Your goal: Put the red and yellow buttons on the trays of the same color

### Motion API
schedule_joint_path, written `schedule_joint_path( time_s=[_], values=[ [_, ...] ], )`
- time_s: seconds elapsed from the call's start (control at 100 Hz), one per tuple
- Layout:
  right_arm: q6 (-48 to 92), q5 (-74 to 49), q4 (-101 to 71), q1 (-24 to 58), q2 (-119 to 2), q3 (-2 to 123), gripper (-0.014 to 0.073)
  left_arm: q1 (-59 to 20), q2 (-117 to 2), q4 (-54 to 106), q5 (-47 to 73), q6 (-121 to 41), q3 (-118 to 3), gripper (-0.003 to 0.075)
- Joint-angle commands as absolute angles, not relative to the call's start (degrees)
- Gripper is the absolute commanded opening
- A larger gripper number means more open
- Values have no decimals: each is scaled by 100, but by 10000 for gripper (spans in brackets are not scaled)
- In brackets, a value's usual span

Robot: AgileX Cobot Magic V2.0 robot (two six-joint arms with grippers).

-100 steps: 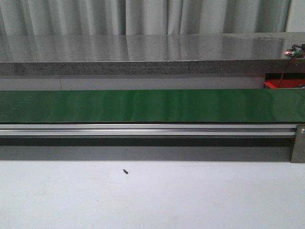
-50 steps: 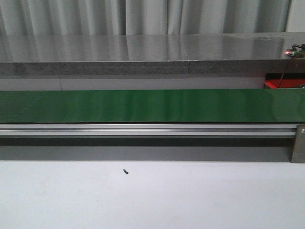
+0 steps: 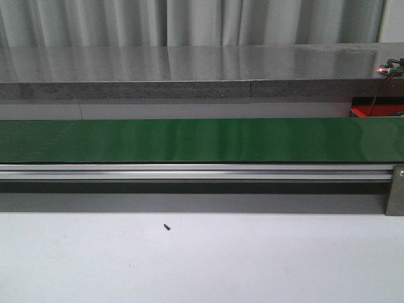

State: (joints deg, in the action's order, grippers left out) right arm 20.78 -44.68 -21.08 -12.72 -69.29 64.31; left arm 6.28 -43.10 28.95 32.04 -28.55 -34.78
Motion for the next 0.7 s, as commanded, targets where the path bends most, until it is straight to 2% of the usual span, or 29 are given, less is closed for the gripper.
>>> schedule_joint_path(
  time_s=[0.0, 0.18, 0.54, 0.69],
  values=[
    [1563, -3858, -1842, -1146, -6538, 6258, -123, 573, -4319, 3063, 2884, -2855, -3634, -20],
    [408, -3424, -724, -771, -5973, 5586, -123, 573, -4319, 3063, 2884, -2855, -3634, -20],
    [379, -1506, -471, -544, -4532, 3905, -123, 573, -4319, 3063, 2884, -2855, -3634, -20],
    [379, -1219, -289, -544, -3919, 3332, -123, 573, -4319, 3063, 2884, -2855, -3634, -20]
  ],
)
